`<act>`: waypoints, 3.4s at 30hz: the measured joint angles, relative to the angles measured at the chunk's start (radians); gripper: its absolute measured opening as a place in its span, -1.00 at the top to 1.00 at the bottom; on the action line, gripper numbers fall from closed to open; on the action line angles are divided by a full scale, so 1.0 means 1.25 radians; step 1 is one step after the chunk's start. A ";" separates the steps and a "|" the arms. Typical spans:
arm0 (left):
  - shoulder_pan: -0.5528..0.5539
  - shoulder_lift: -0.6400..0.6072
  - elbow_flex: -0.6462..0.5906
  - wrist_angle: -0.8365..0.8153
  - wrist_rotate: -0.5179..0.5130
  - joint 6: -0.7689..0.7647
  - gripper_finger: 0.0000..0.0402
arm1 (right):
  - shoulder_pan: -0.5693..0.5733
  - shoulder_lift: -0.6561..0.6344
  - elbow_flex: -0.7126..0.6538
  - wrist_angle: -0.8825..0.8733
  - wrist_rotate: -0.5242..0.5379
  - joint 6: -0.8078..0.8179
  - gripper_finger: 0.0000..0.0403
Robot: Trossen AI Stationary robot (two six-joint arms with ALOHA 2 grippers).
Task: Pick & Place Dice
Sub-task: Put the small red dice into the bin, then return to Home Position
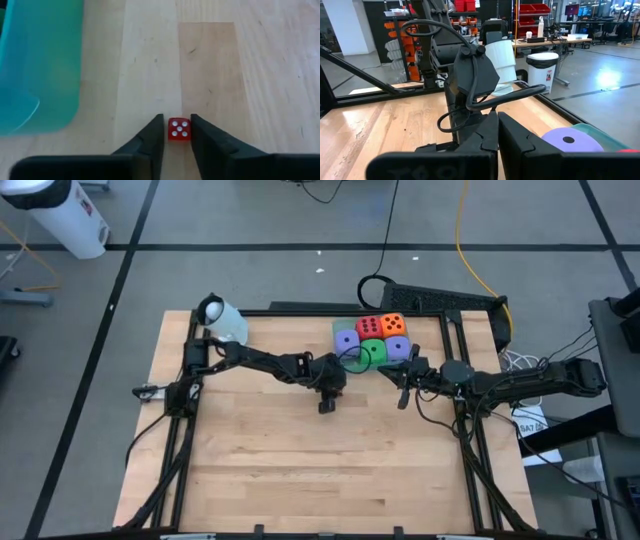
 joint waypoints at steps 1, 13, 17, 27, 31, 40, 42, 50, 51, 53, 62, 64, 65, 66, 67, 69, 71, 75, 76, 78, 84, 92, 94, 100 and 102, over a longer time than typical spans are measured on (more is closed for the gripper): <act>0.000 0.000 0.000 0.000 0.000 0.004 0.54 | 0.000 0.000 0.000 0.000 0.000 0.000 1.00; 0.000 0.001 0.026 -0.011 0.045 -0.005 0.74 | 0.000 0.000 0.000 0.000 0.000 0.000 1.00; -0.002 -0.008 0.046 -0.023 0.075 0.002 0.71 | 0.000 0.000 0.000 0.000 0.000 0.000 1.00; 0.000 -0.116 0.097 -0.031 0.018 0.030 0.76 | 0.000 0.000 0.000 0.001 -0.001 0.000 1.00; 0.021 -0.145 0.106 -0.016 -0.084 0.043 0.76 | 0.000 0.000 0.000 0.002 -0.001 0.000 1.00; 0.076 -0.093 0.099 -0.020 -0.101 -0.012 0.60 | 0.000 0.000 0.000 0.005 -0.002 0.003 1.00; 0.078 -0.093 0.099 -0.018 -0.101 -0.020 0.41 | 0.000 0.000 0.000 0.007 -0.003 0.003 1.00; 0.078 -0.093 0.099 0.001 -0.102 -0.013 -0.38 | 0.000 0.000 0.000 0.006 -0.002 0.001 1.00; 0.078 -0.093 0.099 -0.002 -0.103 -0.004 -0.45 | 0.000 0.000 0.000 0.006 -0.002 0.001 1.00; 0.078 -0.093 0.099 -0.003 -0.098 0.021 -0.54 | 0.000 0.000 0.000 0.006 -0.002 0.001 1.00; 0.041 -0.093 0.099 -0.018 -0.105 0.227 -0.61 | 0.000 0.000 0.000 0.006 -0.002 -0.003 1.00; 0.041 -0.093 0.099 -0.004 -0.113 0.226 -0.61 | 0.000 0.000 0.000 0.006 -0.002 -0.003 1.00; 0.041 -0.093 0.099 0.002 -0.117 0.224 -0.60 | 0.000 0.000 0.000 0.006 -0.002 -0.002 1.00; 0.042 -0.093 0.099 0.005 -0.120 0.217 -0.59 | 0.000 0.000 0.000 0.006 -0.002 -0.002 1.00; 0.044 -0.094 0.099 0.005 -0.122 0.213 -0.56 | 0.000 0.000 0.000 0.006 -0.002 -0.002 1.00; 0.049 -0.094 0.099 0.003 -0.124 0.210 -0.49 | 0.000 0.000 0.000 0.006 -0.002 -0.002 1.00; 0.050 -0.094 0.099 -0.006 -0.125 0.220 -0.39 | 0.000 0.000 0.000 0.006 -0.002 -0.001 1.00; 0.049 -0.094 0.099 -0.002 -0.130 0.224 -0.03 | 0.000 0.000 0.000 0.006 -0.002 0.000 1.00; 0.049 -0.094 0.099 0.000 -0.130 0.223 0.09 | 0.000 0.000 0.000 0.006 -0.002 0.000 1.00; 0.051 -0.094 0.099 0.000 -0.131 0.223 0.33 | 0.000 0.000 0.000 0.006 -0.002 0.000 1.00; 0.059 -0.094 0.099 0.000 -0.124 0.207 0.88 | 0.000 0.000 0.000 0.006 -0.002 0.000 1.00; 0.063 -0.094 0.099 0.002 -0.095 0.164 0.10 | 0.000 0.000 0.000 0.006 -0.002 -0.002 1.00; 0.063 -0.094 0.099 -0.001 -0.047 0.197 -0.19 | 0.000 0.000 0.000 0.006 -0.002 -0.002 1.00; 0.062 -0.094 0.099 -0.015 -0.048 0.244 -0.77 | 0.000 0.025 0.000 0.000 -0.001 -0.009 1.00; 0.062 -0.094 0.099 -0.010 -0.079 0.233 -0.84 | -0.001 0.041 0.000 0.007 0.002 -0.012 1.00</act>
